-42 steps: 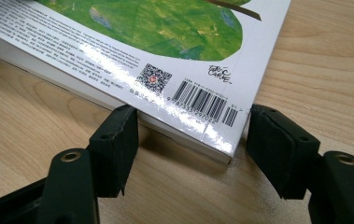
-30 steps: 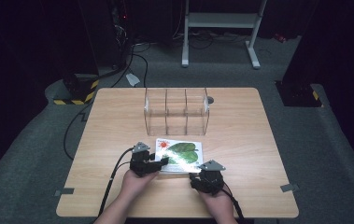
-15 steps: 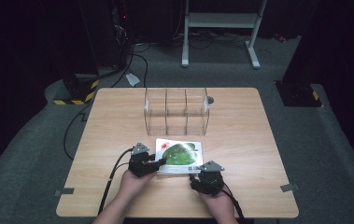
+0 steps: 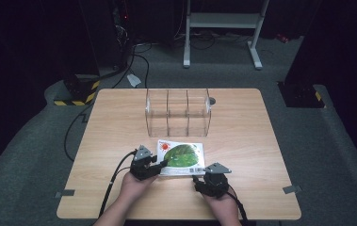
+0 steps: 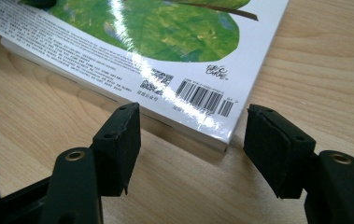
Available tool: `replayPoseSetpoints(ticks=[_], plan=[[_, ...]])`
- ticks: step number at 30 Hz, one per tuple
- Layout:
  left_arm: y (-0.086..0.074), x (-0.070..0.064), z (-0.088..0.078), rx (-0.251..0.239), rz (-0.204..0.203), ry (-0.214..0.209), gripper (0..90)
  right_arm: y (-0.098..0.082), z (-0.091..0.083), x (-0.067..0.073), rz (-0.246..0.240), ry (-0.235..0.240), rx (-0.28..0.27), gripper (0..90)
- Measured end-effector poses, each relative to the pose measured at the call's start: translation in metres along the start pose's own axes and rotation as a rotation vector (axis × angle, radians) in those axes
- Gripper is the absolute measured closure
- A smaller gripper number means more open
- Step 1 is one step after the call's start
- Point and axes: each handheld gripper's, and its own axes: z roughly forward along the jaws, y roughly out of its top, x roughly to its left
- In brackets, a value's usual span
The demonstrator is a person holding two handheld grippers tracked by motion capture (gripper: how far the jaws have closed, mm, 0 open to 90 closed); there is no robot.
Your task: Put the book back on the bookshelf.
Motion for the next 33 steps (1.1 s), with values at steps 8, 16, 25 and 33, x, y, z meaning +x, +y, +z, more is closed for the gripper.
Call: replayPoseSetpoints(ticks=[8,16,25,33], plan=[[-0.001,-0.005,-0.006,-0.056,0.056,0.002,60.6,0.001,-0.003,-0.002,0.020,0.003,-0.024,36.5],[-0.002,-0.010,-0.011,-0.090,0.096,0.015,61.9,0.004,-0.006,-0.004,0.019,0.020,-0.055,37.9],[-0.001,-0.014,-0.014,-0.116,0.125,0.019,62.8,0.007,-0.007,-0.006,0.015,0.041,-0.077,35.0],[-0.003,-0.016,-0.016,-0.133,0.159,0.017,63.8,0.010,-0.008,-0.011,0.067,0.088,-0.108,36.1]])
